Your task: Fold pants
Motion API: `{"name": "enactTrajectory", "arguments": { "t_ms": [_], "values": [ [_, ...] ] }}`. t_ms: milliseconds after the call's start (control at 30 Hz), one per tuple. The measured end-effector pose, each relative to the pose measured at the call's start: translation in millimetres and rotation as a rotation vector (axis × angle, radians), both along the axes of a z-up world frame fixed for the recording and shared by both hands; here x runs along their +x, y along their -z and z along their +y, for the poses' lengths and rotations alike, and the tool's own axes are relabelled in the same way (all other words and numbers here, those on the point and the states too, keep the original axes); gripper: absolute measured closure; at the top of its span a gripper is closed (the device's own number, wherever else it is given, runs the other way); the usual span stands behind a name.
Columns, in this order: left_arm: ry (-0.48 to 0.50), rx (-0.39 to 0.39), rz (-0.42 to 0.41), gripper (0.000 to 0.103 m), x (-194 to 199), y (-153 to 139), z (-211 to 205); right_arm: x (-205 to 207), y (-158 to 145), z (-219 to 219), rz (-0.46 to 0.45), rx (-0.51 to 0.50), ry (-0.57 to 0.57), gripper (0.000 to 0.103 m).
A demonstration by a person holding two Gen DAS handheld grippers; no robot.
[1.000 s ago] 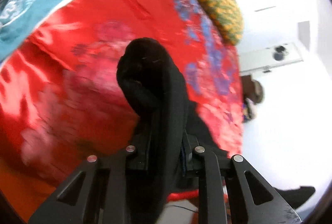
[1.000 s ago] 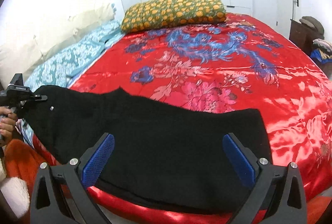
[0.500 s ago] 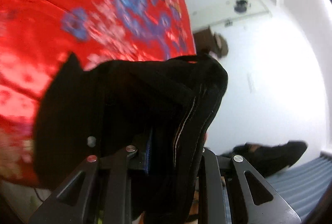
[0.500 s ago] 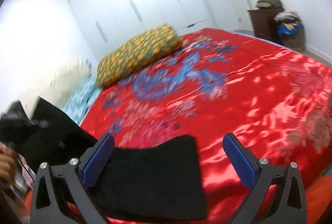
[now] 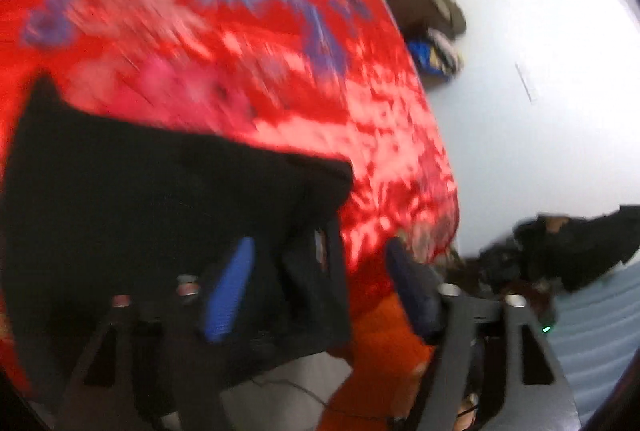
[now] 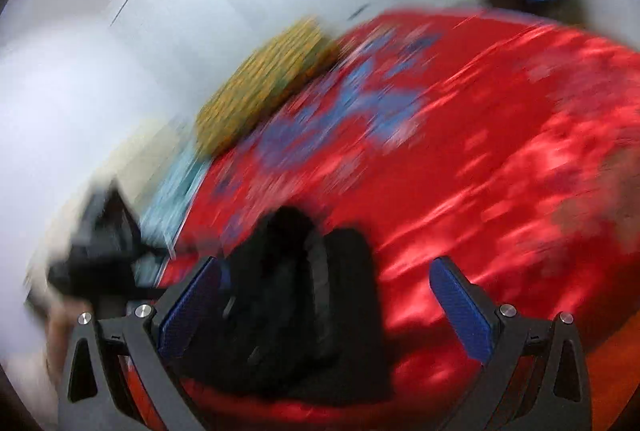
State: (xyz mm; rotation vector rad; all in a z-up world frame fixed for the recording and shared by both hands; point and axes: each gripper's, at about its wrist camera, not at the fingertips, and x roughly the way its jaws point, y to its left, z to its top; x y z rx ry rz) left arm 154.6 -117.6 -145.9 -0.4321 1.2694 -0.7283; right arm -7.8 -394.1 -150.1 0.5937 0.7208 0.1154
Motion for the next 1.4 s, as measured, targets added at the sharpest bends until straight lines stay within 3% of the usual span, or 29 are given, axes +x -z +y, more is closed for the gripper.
{"name": "enactTrajectory", "arguments": {
  "t_ms": [100, 233, 333, 367, 400, 500, 567, 600, 633, 667, 733, 833, 867, 900, 1000, 1033, 1100, 1133, 1167, 1200, 1267, 1333, 1367, 1400],
  "values": [
    [-0.119, 0.023, -0.047, 0.024, 2, -20, 61, 14, 11, 44, 0.077, -0.11, -0.152, 0.0],
    [-0.223, 0.04, -0.06, 0.019, 1, -17, 115, 19, 10, 62, 0.078, -0.153, -0.193, 0.007],
    [-0.255, 0.065, -0.029, 0.019, -12, 5, 145, 28, 21, 68, 0.173, -0.21, -0.205, 0.032],
    [-0.259, 0.075, -0.005, 0.019, -20, 15, 155, 29, 24, 68, 0.199, -0.195, -0.213, 0.046],
    [-0.262, 0.081, 0.013, 0.019, -23, 21, 160, 29, 26, 68, 0.217, -0.182, -0.21, 0.049],
    [-0.277, 0.1, 0.076, 0.019, -36, 48, 177, 29, 29, 70, 0.25, -0.203, -0.217, 0.049],
    [-0.273, 0.116, 0.098, 0.019, -40, 61, 177, 37, 45, 74, 0.342, -0.213, -0.269, 0.047],
    [-0.27, 0.121, 0.105, 0.019, -40, 63, 175, 39, 51, 75, 0.359, -0.226, -0.281, 0.051],
    [-0.267, 0.123, 0.109, 0.019, -43, 64, 174, 40, 50, 74, 0.342, -0.244, -0.266, 0.06],
    [-0.268, 0.121, 0.106, 0.02, -43, 61, 175, 39, 44, 71, 0.317, -0.237, -0.243, 0.088],
    [-0.272, 0.112, 0.059, 0.02, -43, 48, 173, 31, 14, 63, 0.214, -0.167, -0.197, 0.089],
    [-0.257, 0.131, -0.069, 0.019, -47, 28, 167, 13, -27, 63, 0.072, -0.199, -0.219, 0.098],
    [-0.245, 0.146, -0.106, 0.018, -48, 23, 162, 8, -26, 57, 0.062, -0.21, -0.202, 0.103],
    [-0.231, 0.16, -0.131, 0.018, -49, 21, 156, 7, -13, 46, 0.1, -0.204, -0.163, 0.103],
    [-0.157, 0.22, -0.155, 0.018, -54, 28, 133, 1, 59, 1, 0.364, -0.103, -0.006, 0.103],
    [-0.136, 0.236, -0.151, 0.018, -56, 32, 127, -3, 64, -6, 0.402, -0.086, 0.029, 0.103],
    [-0.125, 0.239, -0.141, 0.018, -58, 38, 124, -5, 43, -2, 0.334, -0.128, 0.036, 0.091],
    [-0.123, 0.237, -0.137, 0.018, -58, 41, 124, -5, 25, 6, 0.256, -0.158, 0.007, 0.081],
    [-0.123, 0.239, -0.134, 0.018, -58, 42, 124, -2, 14, 13, 0.206, -0.161, -0.031, 0.049],
    [-0.125, 0.245, -0.13, 0.018, -55, 45, 123, 1, 8, 20, 0.176, -0.154, -0.067, 0.023],
    [-0.134, 0.249, -0.122, 0.018, -51, 47, 123, 16, 6, 42, 0.146, -0.162, -0.151, 0.021],
    [-0.141, 0.247, -0.127, 0.018, -50, 46, 125, 38, 22, 62, 0.207, -0.195, -0.226, 0.027],
    [-0.144, 0.25, -0.132, 0.018, -50, 46, 126, 47, 33, 70, 0.242, -0.209, -0.267, 0.043],
    [-0.148, 0.252, -0.134, 0.018, -51, 45, 129, 56, 43, 76, 0.292, -0.218, -0.311, 0.083]
  ]
}}
